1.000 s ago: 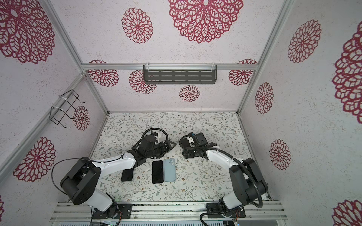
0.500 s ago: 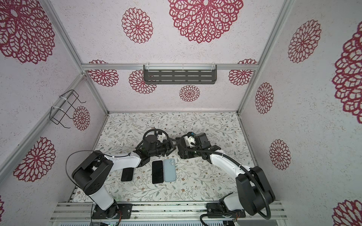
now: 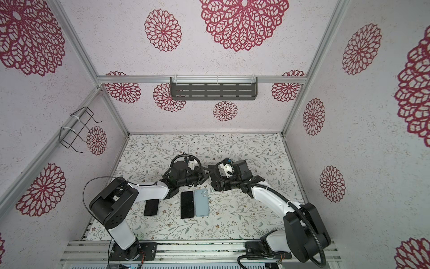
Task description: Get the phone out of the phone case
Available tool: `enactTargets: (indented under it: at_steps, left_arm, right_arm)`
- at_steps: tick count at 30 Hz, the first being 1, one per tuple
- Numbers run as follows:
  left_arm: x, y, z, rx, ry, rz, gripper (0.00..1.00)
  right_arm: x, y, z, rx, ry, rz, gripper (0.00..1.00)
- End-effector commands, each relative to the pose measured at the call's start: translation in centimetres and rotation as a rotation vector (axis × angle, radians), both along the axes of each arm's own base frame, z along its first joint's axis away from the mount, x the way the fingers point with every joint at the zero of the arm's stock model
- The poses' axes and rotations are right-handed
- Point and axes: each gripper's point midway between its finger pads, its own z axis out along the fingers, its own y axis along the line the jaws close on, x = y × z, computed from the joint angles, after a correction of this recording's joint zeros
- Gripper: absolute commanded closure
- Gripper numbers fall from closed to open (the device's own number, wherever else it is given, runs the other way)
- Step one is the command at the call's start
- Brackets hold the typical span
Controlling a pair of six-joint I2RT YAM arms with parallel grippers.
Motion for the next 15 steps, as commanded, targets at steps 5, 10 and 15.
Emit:
enactTargets:
  at_steps: [5, 10, 15]
  left_arm:
    - [0.57, -0.42, 0.87, -0.014, -0.034, -0.013, 0.75]
    - [0.53, -0.43, 0.85, -0.009, -0.031, -0.016, 0.82]
    - [0.49, -0.41, 0.87, -0.006, -0.029, -0.016, 0.88]
  right_arm:
    - [-0.01, 1.10, 3.18, 0.073, -0.091, 0.041, 0.70]
    - [-0.37, 1.21, 3.25, 0.065, -0.096, 0.058, 0.71]
    - [-0.58, 1.05, 3.42, 0.059, -0.105, 0.061, 0.71]
